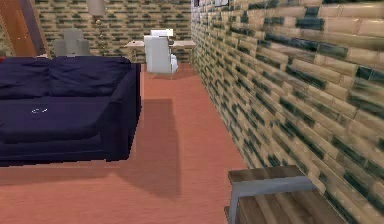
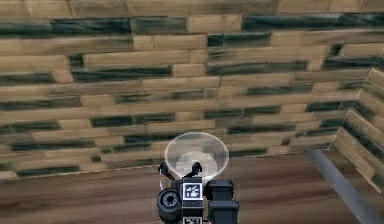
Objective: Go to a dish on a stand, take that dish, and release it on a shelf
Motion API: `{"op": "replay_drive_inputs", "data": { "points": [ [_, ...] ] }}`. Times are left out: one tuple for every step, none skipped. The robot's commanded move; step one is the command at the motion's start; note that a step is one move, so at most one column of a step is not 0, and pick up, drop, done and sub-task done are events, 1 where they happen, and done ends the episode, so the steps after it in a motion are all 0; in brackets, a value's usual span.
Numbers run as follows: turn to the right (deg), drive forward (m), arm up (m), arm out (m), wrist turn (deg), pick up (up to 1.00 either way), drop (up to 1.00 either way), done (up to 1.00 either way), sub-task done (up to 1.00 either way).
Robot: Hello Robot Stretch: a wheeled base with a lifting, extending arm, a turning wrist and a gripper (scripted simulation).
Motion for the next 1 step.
{"op": "replay_drive_inputs", "data": {
  "points": [
    [21.0, 0.00, 0.00, 0.00, 0.0, 0.00, 0.00, 0.00, 0.00]
  ]
}}
